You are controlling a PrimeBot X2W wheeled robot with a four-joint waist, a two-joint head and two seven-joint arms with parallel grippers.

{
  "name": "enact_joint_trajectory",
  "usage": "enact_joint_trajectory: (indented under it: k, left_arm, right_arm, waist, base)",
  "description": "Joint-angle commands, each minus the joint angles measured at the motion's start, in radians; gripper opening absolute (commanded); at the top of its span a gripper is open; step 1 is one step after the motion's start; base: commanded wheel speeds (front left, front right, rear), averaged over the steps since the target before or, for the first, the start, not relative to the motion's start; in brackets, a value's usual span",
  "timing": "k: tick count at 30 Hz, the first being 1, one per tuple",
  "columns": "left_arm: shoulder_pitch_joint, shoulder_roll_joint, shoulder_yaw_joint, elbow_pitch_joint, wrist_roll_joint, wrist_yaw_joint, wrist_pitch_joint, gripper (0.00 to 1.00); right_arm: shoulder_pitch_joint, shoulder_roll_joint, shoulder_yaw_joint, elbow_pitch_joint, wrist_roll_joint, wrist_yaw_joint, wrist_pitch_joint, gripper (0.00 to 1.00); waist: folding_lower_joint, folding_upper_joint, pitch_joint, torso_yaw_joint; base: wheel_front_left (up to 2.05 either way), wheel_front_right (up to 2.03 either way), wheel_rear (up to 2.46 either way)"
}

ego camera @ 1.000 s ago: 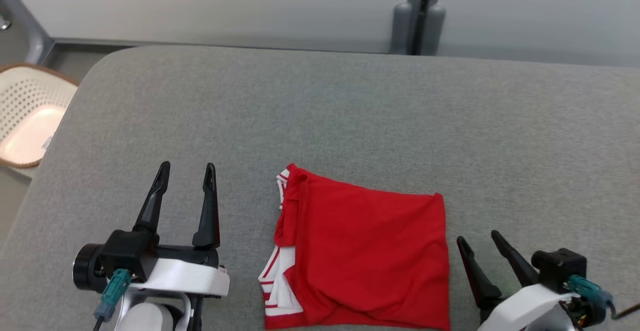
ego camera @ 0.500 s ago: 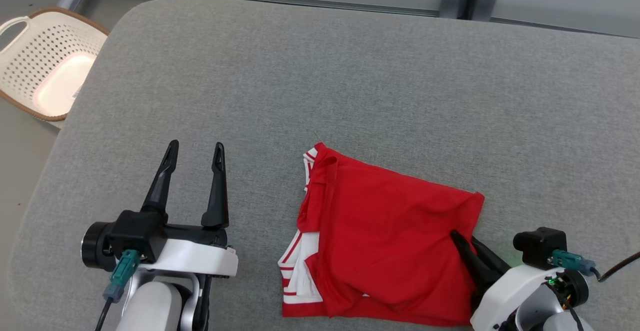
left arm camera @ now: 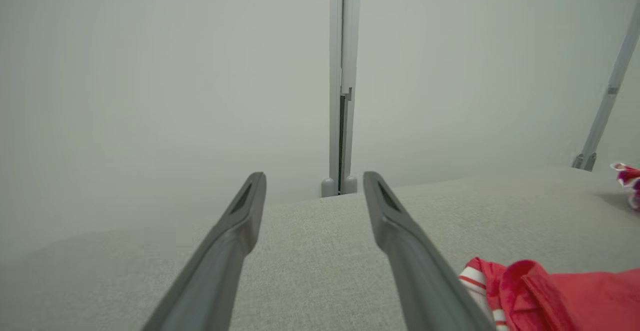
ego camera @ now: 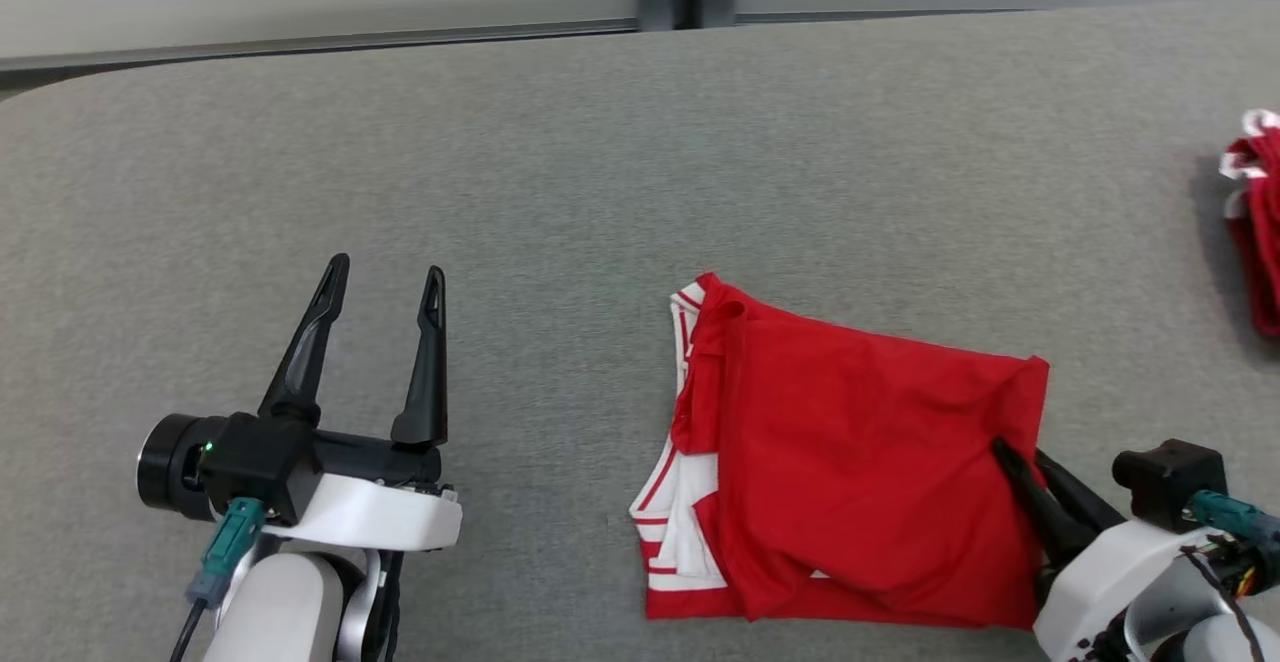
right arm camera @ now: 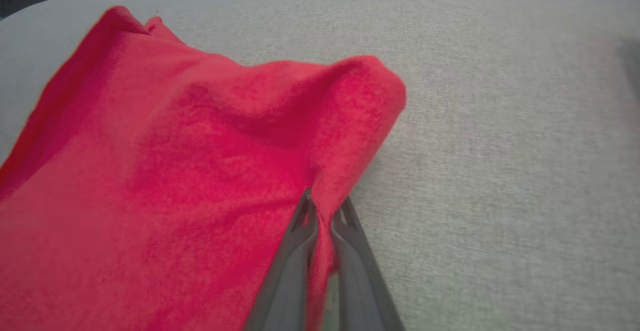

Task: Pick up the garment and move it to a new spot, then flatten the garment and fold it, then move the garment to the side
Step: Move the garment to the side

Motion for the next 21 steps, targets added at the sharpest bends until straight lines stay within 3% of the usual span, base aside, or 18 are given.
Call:
enact_joint_trajectory:
  k: [1, 7, 12, 16, 21]
  left_arm:
    - [-0.02, 0.01, -0.004, -0.004, 0.009, -0.006, -0.002, 1.0]
    - [-0.044, 0.016, -0.033, -0.016, 0.02, -0.019, 0.02, 1.0]
    - [-0.087, 0.025, -0.049, -0.034, 0.029, -0.027, 0.042, 1.0]
    - [-0.129, 0.03, -0.065, -0.048, 0.041, -0.037, 0.06, 1.0]
    - [-0.167, 0.034, -0.085, -0.059, 0.052, -0.044, 0.073, 1.0]
  right_arm:
    - [0.0, -0.019, -0.011, -0.006, -0.006, -0.002, -0.012, 0.0]
    - [-0.055, -0.063, -0.037, -0.006, 0.003, -0.002, -0.029, 0.0]
    - [-0.188, -0.091, -0.067, 0.022, 0.02, -0.002, -0.056, 0.0]
    - [-0.313, -0.129, -0.088, 0.08, 0.029, -0.002, -0.083, 0.0]
    - [-0.439, -0.224, -0.141, 0.156, 0.047, -0.002, -0.125, 0.0]
  waist:
    - [0.0, 0.0, 0.001, -0.097]
    - [0.0, 0.0, 0.025, -0.17]
    - [0.0, 0.0, 0.076, -0.219]
    - [0.0, 0.0, 0.125, -0.22]
    - [0.0, 0.0, 0.189, -0.189]
  base:
    - [0.0, 0.0, 0.0]
    - [0.0, 0.0, 0.0]
    - [0.0, 0.0, 0.0]
    - [0.0, 0.0, 0.0]
    - [0.0, 0.0, 0.0]
